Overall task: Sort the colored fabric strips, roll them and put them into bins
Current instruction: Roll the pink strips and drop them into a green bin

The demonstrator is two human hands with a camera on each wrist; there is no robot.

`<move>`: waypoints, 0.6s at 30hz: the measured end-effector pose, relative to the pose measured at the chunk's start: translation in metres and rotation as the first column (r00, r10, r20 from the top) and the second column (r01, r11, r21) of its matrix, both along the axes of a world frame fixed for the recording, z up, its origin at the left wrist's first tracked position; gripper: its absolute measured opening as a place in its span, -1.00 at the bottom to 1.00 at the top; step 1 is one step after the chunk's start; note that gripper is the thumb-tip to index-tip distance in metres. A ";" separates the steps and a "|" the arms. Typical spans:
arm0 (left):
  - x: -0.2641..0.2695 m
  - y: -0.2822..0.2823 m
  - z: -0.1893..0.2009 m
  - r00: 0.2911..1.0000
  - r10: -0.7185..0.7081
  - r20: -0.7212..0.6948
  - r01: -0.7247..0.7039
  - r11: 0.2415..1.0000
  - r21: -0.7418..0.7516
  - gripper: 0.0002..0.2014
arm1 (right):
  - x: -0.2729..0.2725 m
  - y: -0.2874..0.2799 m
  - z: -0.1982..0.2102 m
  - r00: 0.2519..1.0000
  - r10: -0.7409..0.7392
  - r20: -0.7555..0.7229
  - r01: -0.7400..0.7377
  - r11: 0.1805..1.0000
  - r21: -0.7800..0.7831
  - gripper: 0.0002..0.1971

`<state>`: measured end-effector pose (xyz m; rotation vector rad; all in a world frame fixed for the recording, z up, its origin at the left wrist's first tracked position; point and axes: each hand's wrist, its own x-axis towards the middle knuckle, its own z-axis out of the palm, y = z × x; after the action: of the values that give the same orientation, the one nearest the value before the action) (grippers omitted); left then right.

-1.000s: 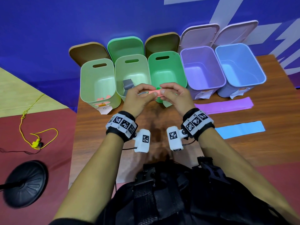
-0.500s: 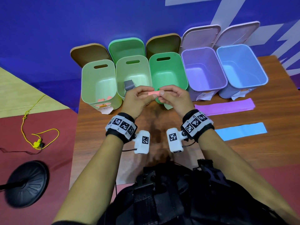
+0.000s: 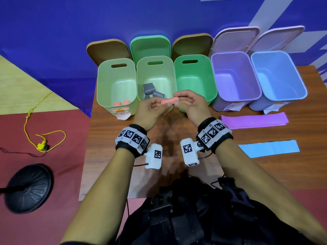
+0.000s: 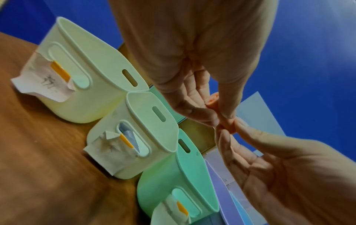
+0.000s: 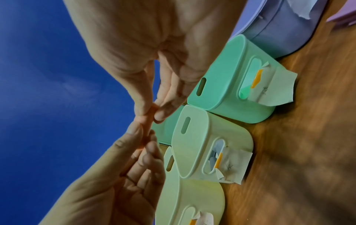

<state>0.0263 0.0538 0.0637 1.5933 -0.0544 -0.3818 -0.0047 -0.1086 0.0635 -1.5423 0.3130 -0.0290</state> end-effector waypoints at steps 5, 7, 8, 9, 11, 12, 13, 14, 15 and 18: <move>0.015 0.020 -0.005 0.999 0.039 0.011 -0.040 0.999 0.013 -0.94 | 0.020 0.020 -0.004 0.998 0.060 -0.022 -0.060 0.998 0.005 -0.85; 0.022 0.030 -0.007 0.998 0.056 0.011 -0.056 0.998 0.030 -0.92 | 0.031 0.028 -0.005 0.996 0.084 -0.035 -0.084 0.996 -0.015 -0.87; 0.025 0.035 -0.008 0.997 0.071 0.007 -0.071 0.997 0.033 -0.92 | 0.037 0.033 -0.005 0.994 0.097 -0.042 -0.098 0.995 -0.024 -0.88; 0.028 0.041 -0.010 0.996 0.091 0.003 -0.091 0.995 0.032 -0.92 | 0.043 0.039 -0.005 0.992 0.113 -0.051 -0.115 0.993 -0.028 -0.89; 0.037 0.053 -0.015 0.990 0.138 0.003 -0.138 0.990 0.043 -0.88 | 0.057 0.051 -0.008 0.986 0.148 -0.073 -0.151 0.988 -0.039 -0.87; 0.042 0.058 -0.019 0.987 0.160 0.002 -0.159 0.985 0.061 -0.85 | 0.064 0.057 -0.010 0.982 0.164 -0.092 -0.169 0.984 -0.050 -0.83; 0.046 0.064 -0.022 0.984 0.177 -0.001 -0.177 0.981 0.076 -0.84 | 0.070 0.063 -0.013 0.977 0.178 -0.116 -0.186 0.981 -0.059 -0.80; 0.051 0.069 -0.025 0.981 0.192 -0.005 -0.191 0.978 0.084 -0.84 | 0.076 0.069 -0.015 0.971 0.191 -0.141 -0.202 0.977 -0.063 -0.75; 0.056 0.074 -0.028 0.979 0.202 -0.007 -0.200 0.976 0.090 -0.83 | 0.082 0.075 -0.018 0.965 0.204 -0.166 -0.217 0.974 -0.064 -0.71; 0.068 0.088 -0.036 0.973 0.229 -0.021 -0.225 0.967 0.121 -0.78 | 0.096 0.091 -0.025 0.946 0.233 -0.224 -0.259 0.961 -0.094 -0.66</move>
<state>0.0946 0.1414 0.0277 1.6883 0.1794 -0.2371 0.0909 -0.0180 0.0385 -1.7005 0.2878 0.3200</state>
